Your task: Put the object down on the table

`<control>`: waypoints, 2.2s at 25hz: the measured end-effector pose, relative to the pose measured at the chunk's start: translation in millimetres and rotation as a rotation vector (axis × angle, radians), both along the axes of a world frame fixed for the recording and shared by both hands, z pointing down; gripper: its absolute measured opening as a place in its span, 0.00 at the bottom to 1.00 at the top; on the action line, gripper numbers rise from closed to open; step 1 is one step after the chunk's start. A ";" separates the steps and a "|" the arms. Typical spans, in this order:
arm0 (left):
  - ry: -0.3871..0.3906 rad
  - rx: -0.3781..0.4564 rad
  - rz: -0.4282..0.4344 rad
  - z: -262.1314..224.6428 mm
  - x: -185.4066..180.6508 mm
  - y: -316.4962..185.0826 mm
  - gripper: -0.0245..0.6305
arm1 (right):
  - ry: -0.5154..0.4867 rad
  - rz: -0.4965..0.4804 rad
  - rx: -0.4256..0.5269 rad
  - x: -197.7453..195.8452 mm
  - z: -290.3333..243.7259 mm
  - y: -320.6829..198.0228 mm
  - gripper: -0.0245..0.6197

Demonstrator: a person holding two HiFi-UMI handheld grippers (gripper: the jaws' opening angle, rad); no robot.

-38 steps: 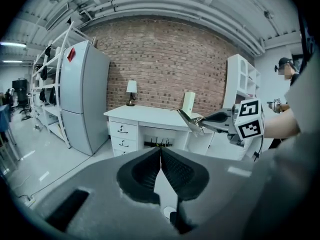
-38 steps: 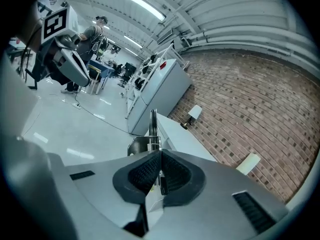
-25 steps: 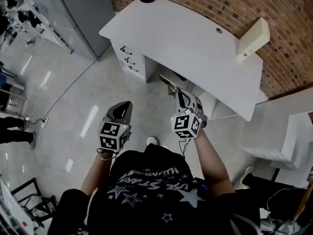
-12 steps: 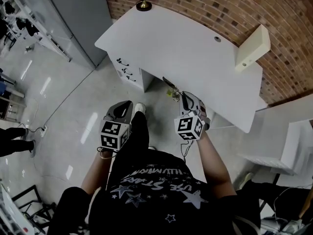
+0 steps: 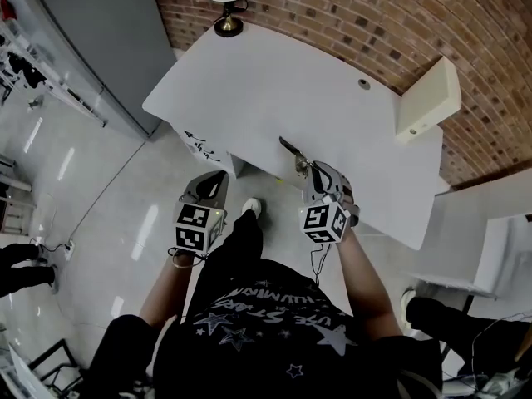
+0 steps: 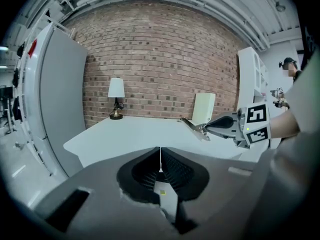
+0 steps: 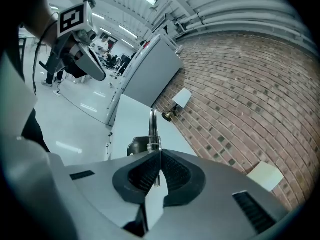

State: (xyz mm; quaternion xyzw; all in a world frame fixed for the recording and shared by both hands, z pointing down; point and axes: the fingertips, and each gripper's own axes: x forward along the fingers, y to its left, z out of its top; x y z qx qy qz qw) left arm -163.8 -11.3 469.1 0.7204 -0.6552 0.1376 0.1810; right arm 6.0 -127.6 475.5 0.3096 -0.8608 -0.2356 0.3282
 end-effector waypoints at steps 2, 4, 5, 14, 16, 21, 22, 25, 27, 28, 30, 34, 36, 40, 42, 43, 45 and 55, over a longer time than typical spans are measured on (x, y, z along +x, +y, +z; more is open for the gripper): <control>0.009 0.001 0.012 3.1 -10.0 -30.4 0.07 | 0.011 0.018 0.005 -6.9 2.8 -25.6 0.06; 0.019 -0.003 0.038 6.7 -15.8 -62.8 0.07 | 0.025 0.043 0.006 -10.7 5.3 -52.2 0.06; 0.024 -0.006 0.058 8.0 -17.1 -79.1 0.07 | 0.032 0.060 0.004 -11.4 6.2 -65.0 0.06; 0.062 -0.040 0.232 9.3 -24.7 -219.9 0.07 | 0.094 0.194 -0.007 -18.1 4.3 -174.2 0.06; 0.068 -0.041 0.291 11.0 -16.7 -243.7 0.07 | 0.123 0.236 -0.011 -9.9 6.3 -191.4 0.06; 0.078 -0.054 0.400 19.3 -2.0 -288.9 0.07 | 0.181 0.329 -0.001 10.4 8.5 -224.8 0.06; 0.079 -0.058 0.418 20.8 1.0 -296.0 0.07 | 0.195 0.346 0.000 15.8 9.5 -229.2 0.06; 0.077 -0.060 0.463 21.4 9.1 -316.2 0.07 | 0.242 0.385 0.010 31.9 11.5 -242.4 0.06; 0.080 -0.054 0.489 19.7 15.9 -325.4 0.07 | 0.276 0.406 0.019 43.2 12.3 -247.7 0.06; 0.079 -0.051 0.501 19.3 18.8 -328.7 0.07 | 0.291 0.414 0.021 48.4 12.7 -249.5 0.06; 0.074 -0.046 0.520 19.6 23.6 -334.5 0.07 | 0.320 0.422 0.021 57.2 13.7 -252.8 0.06; 0.070 -0.039 0.530 17.4 32.1 -346.0 0.07 | 0.383 0.415 0.014 73.8 18.5 -261.0 0.06; 0.071 -0.033 0.525 14.0 36.1 -350.1 0.07 | 0.408 0.411 0.015 83.5 21.4 -267.5 0.06; 0.064 -0.035 0.502 11.8 40.5 -358.7 0.07 | 0.459 0.404 0.039 99.3 26.4 -289.6 0.06; 0.058 -0.040 0.489 12.6 43.8 -364.6 0.07 | 0.476 0.410 0.051 106.9 29.2 -304.3 0.06; 0.053 -0.043 0.482 13.1 45.5 -368.2 0.07 | 0.481 0.412 0.056 110.1 30.8 -312.6 0.06; 0.044 -0.048 0.467 13.7 49.6 -376.2 0.07 | 0.486 0.415 0.062 115.4 34.8 -329.5 0.06; 0.019 -0.074 0.398 20.1 74.0 -418.3 0.07 | 0.546 0.355 0.077 127.3 62.9 -408.8 0.06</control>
